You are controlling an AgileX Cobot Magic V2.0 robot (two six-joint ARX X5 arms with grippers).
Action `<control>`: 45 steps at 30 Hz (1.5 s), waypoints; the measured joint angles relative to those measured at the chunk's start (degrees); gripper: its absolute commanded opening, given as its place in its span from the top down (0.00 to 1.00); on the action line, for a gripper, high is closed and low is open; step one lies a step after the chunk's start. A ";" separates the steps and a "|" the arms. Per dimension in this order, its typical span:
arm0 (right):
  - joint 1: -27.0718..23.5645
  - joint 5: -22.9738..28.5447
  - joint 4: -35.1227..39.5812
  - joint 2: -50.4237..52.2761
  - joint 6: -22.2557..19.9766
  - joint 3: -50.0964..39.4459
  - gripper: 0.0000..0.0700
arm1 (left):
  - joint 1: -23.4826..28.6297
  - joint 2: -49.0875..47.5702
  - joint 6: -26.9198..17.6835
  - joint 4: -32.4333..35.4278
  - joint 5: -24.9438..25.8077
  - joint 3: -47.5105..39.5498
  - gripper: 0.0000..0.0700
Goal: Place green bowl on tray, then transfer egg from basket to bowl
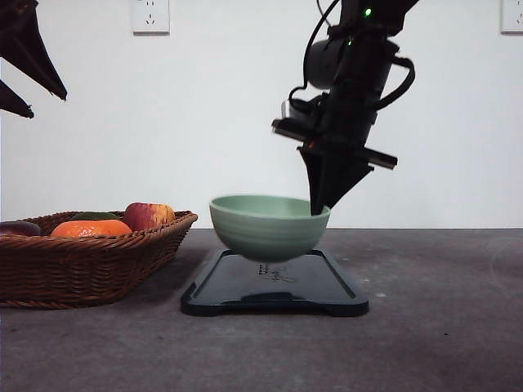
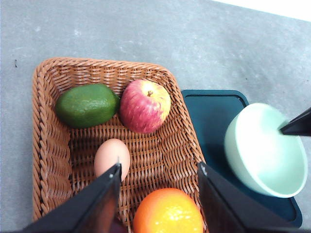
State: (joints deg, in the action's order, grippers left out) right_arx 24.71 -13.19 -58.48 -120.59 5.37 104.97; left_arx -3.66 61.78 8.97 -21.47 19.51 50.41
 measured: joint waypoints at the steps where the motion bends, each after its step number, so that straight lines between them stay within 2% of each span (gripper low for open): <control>1: 0.00 0.06 -0.04 -0.28 0.00 0.00 0.99 | 0.00 0.00 0.00 0.02 0.00 0.00 0.56; 2: 0.00 0.11 -0.05 -0.50 0.00 0.00 0.96 | 0.00 0.00 0.00 0.03 0.00 0.00 0.56; 3: 0.02 0.11 0.01 -0.59 0.00 0.00 0.89 | 0.00 0.00 0.00 -0.02 0.00 0.00 0.56; 5: 0.04 0.09 0.28 -0.60 -0.02 0.00 0.66 | 0.00 0.00 0.00 0.02 0.00 0.00 0.56; 6: 0.02 0.11 0.49 -0.60 -0.02 0.02 0.58 | 0.00 0.00 0.00 0.00 0.00 0.00 0.56; 8: 0.05 0.08 0.46 -0.60 0.00 0.08 0.53 | 0.00 0.00 0.00 0.01 0.00 0.00 0.56; 14: 0.04 0.05 -3.72 -0.25 -0.06 4.88 0.53 | 0.00 0.00 0.00 -0.17 0.00 0.00 0.56; 17: 0.08 0.64 -2.75 2.73 -0.21 5.39 0.53 | 0.00 0.00 0.00 -0.18 0.00 0.00 0.56; 21: 0.24 3.93 1.17 10.48 -0.42 2.51 0.54 | 0.00 0.00 0.00 -0.24 0.00 0.00 0.56; 24: 0.24 3.83 6.67 17.56 -0.48 -3.80 0.54 | 0.00 0.00 0.00 -0.22 0.00 0.00 0.56; 36: 0.33 1.23 33.53 44.31 -0.70 -39.50 0.54 | 0.00 0.00 0.00 -0.20 0.00 0.00 0.56; 39: 0.33 1.23 36.47 50.37 -0.93 -46.34 0.54 | 0.00 0.00 0.00 -0.18 0.00 0.00 0.56; 45: 0.33 1.24 37.14 59.82 -1.05 -58.78 0.54 | 0.00 0.00 0.00 -0.22 0.00 0.00 0.56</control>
State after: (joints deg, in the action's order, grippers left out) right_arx 25.04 -11.95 -21.34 -60.77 4.31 46.18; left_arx -3.66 61.78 8.97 -21.69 19.51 50.41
